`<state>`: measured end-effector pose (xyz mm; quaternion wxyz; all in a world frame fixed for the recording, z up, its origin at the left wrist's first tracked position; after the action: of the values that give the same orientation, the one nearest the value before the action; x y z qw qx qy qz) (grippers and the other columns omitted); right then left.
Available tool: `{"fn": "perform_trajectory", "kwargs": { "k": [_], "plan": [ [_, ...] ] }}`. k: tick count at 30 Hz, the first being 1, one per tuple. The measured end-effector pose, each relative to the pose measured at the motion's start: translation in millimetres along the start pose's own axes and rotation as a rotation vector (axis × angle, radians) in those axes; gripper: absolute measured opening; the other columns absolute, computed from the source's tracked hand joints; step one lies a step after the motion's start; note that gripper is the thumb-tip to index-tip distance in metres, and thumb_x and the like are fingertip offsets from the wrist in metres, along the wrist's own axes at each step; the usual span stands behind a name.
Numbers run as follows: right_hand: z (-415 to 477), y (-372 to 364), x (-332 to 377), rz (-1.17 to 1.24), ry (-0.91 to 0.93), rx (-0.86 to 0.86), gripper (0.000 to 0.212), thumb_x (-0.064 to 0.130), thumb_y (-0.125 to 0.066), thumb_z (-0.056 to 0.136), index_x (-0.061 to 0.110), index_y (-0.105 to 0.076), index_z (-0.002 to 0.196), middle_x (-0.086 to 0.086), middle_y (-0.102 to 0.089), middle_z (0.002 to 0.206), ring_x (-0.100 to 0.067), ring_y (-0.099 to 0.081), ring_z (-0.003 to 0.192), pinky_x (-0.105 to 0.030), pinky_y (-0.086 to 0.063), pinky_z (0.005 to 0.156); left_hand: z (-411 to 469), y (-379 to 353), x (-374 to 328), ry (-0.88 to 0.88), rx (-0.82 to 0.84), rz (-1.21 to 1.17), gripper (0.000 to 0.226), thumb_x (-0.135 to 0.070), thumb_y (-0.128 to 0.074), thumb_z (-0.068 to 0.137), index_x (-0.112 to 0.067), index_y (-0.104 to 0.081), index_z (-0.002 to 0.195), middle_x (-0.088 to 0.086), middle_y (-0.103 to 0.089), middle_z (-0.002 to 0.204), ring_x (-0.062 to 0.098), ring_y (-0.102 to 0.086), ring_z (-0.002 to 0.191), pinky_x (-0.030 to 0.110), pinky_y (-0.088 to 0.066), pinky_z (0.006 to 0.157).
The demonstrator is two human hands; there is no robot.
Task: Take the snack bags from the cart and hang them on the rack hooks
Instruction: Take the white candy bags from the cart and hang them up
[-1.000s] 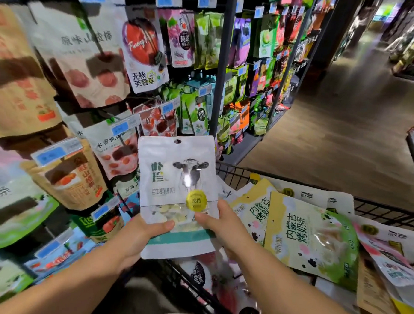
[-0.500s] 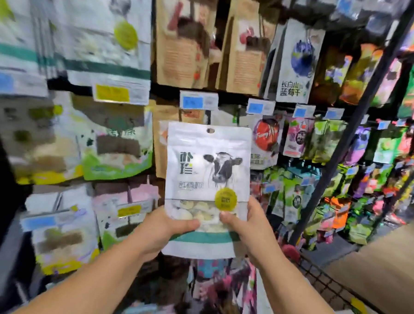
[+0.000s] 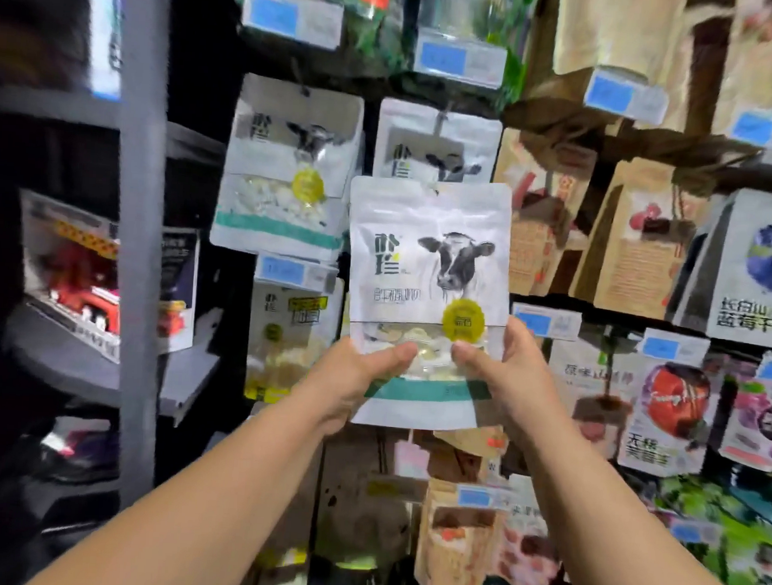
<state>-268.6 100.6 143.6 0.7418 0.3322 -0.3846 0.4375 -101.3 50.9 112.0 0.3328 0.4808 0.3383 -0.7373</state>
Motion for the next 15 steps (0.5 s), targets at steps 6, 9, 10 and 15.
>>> {"fn": "perform_trajectory", "kwargs": {
  "k": [6, 9, 10, 15],
  "plan": [
    [34, -51, 34, 0.108, 0.061, 0.110, 0.049, 0.016, -0.079, 0.078, 0.020, -0.057, 0.122, 0.001, -0.072, 0.112, -0.021, -0.069, 0.104, -0.051, -0.052, 0.095, 4, 49, -47, -0.172, -0.156, -0.046, 0.043, -0.019, -0.075, 0.073, -0.019, -0.063, 0.114, 0.006, -0.072, 0.111, 0.023, -0.068, 0.103, 0.033, -0.055, 0.084],
    [48, -78, 51, 0.139, 0.090, 0.164, 0.062, 0.034, -0.084, 0.065, 0.022, -0.059, 0.120, 0.000, -0.072, 0.114, -0.023, -0.068, 0.106, -0.053, -0.050, 0.097, 6, 76, -67, -0.251, -0.282, 0.008, 0.063, -0.031, -0.085, 0.068, -0.025, -0.056, 0.123, 0.004, -0.069, 0.117, 0.025, -0.066, 0.108, 0.047, -0.053, 0.092],
    [54, -86, 58, 0.134, 0.099, 0.181, 0.062, 0.037, -0.084, 0.063, 0.023, -0.059, 0.119, 0.001, -0.071, 0.115, -0.021, -0.068, 0.106, -0.051, -0.050, 0.098, 6, 87, -74, -0.265, -0.338, 0.023, 0.070, -0.038, -0.087, 0.061, -0.028, -0.055, 0.123, 0.002, -0.069, 0.118, 0.024, -0.066, 0.107, 0.050, -0.052, 0.092],
    [85, -115, 84, 0.150, 0.154, 0.210, 0.035, 0.019, -0.081, 0.078, 0.028, -0.056, 0.101, 0.022, -0.067, 0.097, 0.012, -0.063, 0.088, -0.015, -0.050, 0.086, 8, 119, -114, -0.327, -0.503, 0.176, 0.077, -0.051, -0.084, 0.055, -0.036, -0.048, 0.122, -0.009, -0.068, 0.112, 0.017, -0.067, 0.102, 0.046, -0.055, 0.089]
  ]
}}
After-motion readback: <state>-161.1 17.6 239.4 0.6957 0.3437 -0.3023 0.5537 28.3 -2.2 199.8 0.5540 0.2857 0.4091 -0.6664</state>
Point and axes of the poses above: each hand's wrist, its own z-axis towards the middle knuckle, its own y-axis out of the back of the hand, x = y × z, the point moved 8 cm from there along z, towards the middle knuckle
